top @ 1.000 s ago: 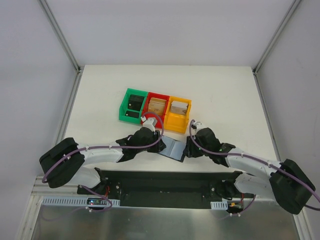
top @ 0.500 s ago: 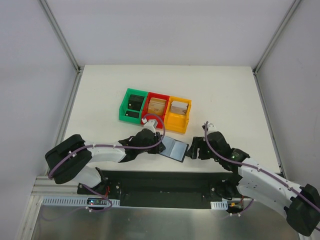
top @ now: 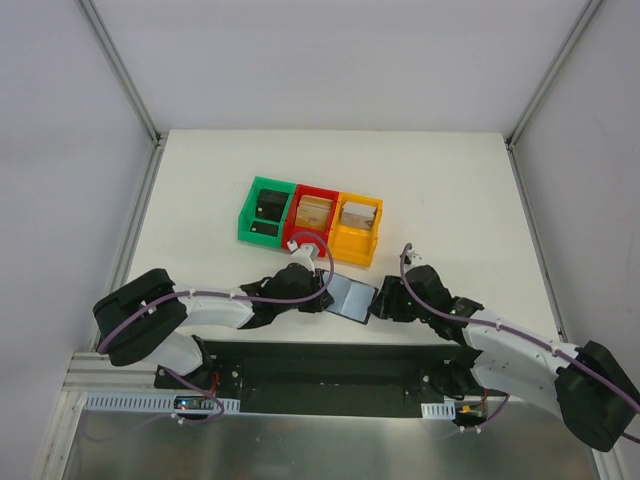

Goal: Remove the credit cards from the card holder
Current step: Remove the credit card from the card holder.

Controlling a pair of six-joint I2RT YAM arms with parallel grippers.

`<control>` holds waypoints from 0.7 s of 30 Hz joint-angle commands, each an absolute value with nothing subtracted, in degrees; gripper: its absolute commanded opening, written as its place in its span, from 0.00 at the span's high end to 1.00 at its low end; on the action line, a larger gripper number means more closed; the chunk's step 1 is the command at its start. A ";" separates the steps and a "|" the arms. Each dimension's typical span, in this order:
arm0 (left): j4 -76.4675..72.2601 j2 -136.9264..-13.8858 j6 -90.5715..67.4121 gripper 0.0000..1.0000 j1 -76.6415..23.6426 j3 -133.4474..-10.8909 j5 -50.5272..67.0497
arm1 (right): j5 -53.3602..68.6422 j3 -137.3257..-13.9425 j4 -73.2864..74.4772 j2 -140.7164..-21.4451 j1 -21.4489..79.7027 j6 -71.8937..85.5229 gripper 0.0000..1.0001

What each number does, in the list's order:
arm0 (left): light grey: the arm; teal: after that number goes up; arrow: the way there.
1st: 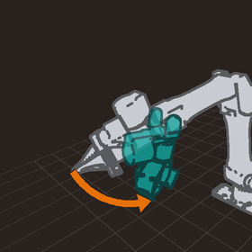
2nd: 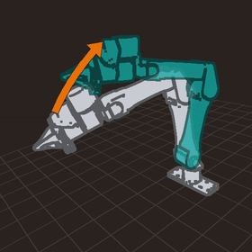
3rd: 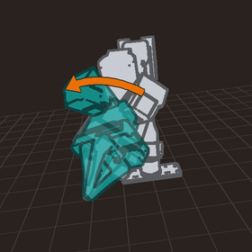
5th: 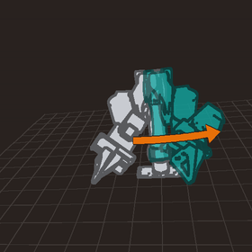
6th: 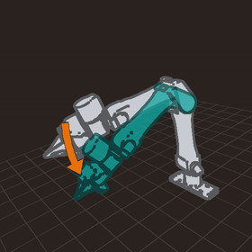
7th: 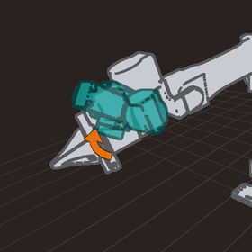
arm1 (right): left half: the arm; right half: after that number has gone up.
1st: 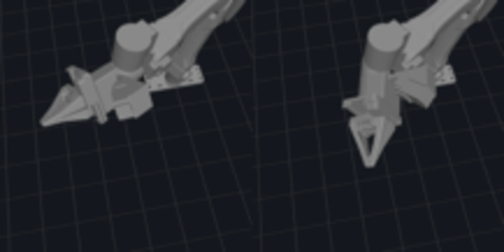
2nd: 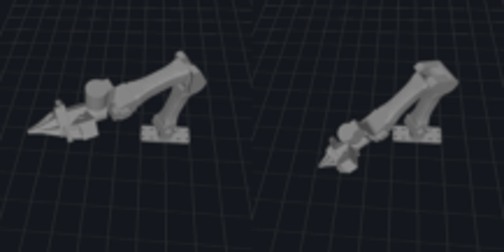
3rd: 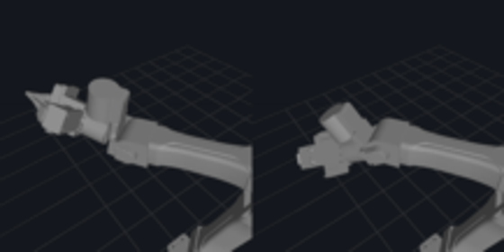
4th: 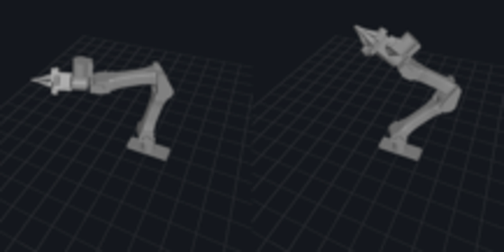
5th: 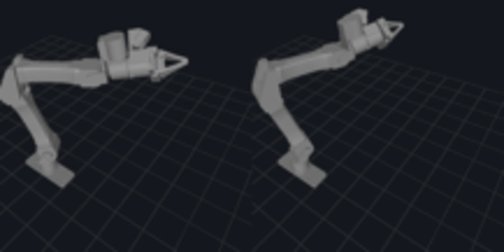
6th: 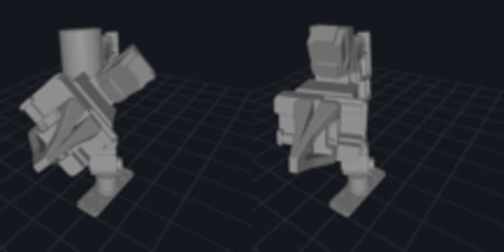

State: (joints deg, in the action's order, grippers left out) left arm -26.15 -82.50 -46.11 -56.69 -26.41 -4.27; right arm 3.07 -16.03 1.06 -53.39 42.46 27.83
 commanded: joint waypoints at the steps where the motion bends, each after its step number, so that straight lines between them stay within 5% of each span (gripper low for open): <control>1: -26.37 -83.06 -46.76 0.78 -57.57 -25.49 -5.62 | 2.90 -15.38 0.26 -55.63 42.54 29.01 0.52; 12: -24.44 -75.70 -46.67 0.73 -57.83 -23.65 -7.64 | -1.47 -18.71 4.12 -56.34 42.36 23.83 1.00; 16: -21.37 -68.13 -46.23 0.56 -57.83 -21.89 -10.54 | -1.23 -23.02 9.91 -55.19 42.36 18.12 1.00; 21: -20.48 -62.23 -45.97 0.49 -57.75 -21.18 -12.13 | -0.53 -26.36 13.97 -54.85 42.36 13.71 0.99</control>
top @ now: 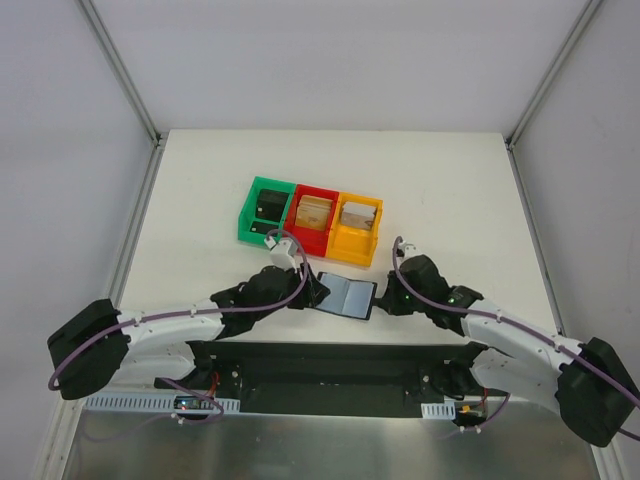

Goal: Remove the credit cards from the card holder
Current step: Remove the credit card from the card holder.

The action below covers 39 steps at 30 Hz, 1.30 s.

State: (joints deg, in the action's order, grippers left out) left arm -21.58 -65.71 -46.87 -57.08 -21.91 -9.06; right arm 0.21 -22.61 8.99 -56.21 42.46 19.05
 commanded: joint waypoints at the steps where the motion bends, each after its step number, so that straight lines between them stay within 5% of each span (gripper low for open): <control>1: -20.83 -61.97 -46.05 0.48 -57.83 -21.27 -11.87 | -0.53 -26.54 14.15 -54.76 42.36 13.45 1.00; 39: -23.90 -84.81 -45.44 0.52 -57.48 -32.08 -1.85 | 3.34 -27.60 15.56 -51.50 42.54 12.04 1.00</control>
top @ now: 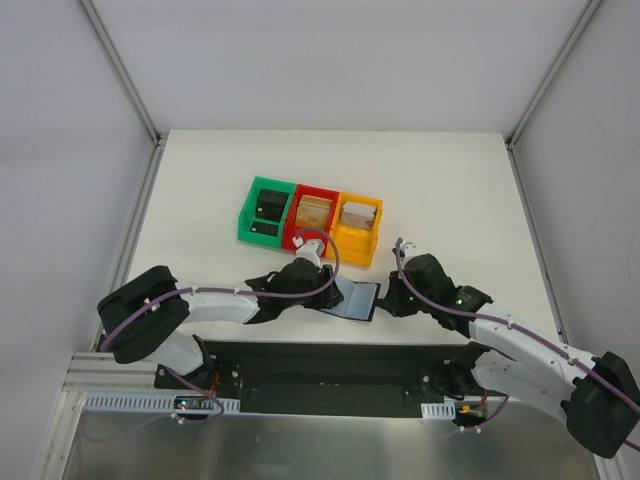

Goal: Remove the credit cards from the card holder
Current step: Remove the credit card from the card holder.

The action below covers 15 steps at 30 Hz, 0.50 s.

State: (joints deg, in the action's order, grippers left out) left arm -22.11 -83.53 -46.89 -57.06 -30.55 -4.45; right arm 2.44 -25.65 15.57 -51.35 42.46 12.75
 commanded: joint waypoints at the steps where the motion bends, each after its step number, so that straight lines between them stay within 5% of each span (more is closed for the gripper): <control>1: -24.60 -85.16 -45.27 0.51 -57.39 -32.17 -0.98 | 3.43 -27.60 15.56 -51.59 42.45 12.13 1.00; 7: -28.91 -86.40 -44.82 0.52 -57.39 -32.17 4.84 | 3.52 -27.51 15.21 -51.77 42.45 12.30 1.00; 15: -25.94 -75.16 -43.51 0.45 -57.22 -27.34 -4.03 | 3.25 -27.16 15.47 -51.42 42.45 12.31 1.00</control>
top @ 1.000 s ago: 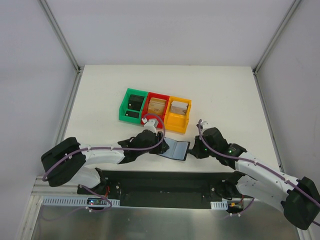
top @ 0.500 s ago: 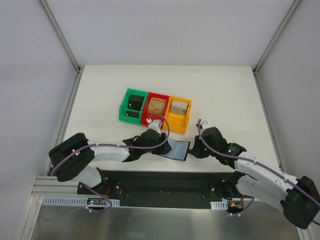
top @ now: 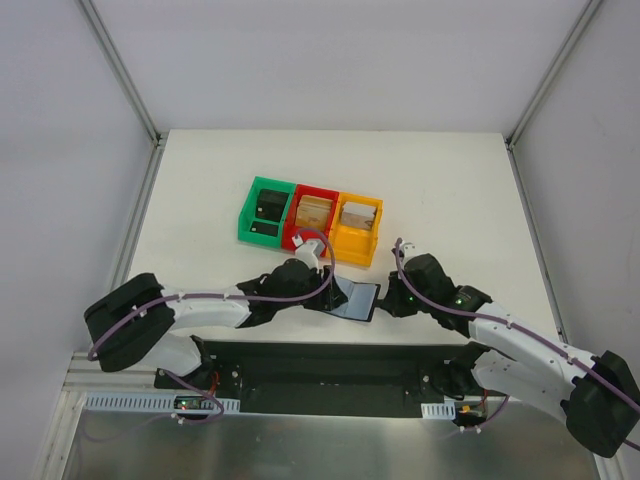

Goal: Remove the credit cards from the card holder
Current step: Remove the credit card from the card holder.

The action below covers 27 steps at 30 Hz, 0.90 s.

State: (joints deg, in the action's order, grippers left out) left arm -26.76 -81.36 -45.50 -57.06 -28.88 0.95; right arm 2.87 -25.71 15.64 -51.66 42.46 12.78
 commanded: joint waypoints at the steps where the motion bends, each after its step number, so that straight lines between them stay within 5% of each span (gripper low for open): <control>1: -24.62 -74.28 -43.42 0.44 -57.04 -27.25 -5.00 | 3.25 -27.07 15.47 -51.24 42.45 12.39 0.99; 27: -24.60 -81.65 -41.66 0.46 -56.16 -29.27 3.94 | 3.69 -27.16 14.77 -52.65 42.54 12.48 1.00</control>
State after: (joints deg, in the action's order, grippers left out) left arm -20.84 -80.51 -42.81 -56.51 -27.83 -1.37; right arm 2.87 -25.71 15.66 -52.21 42.46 12.78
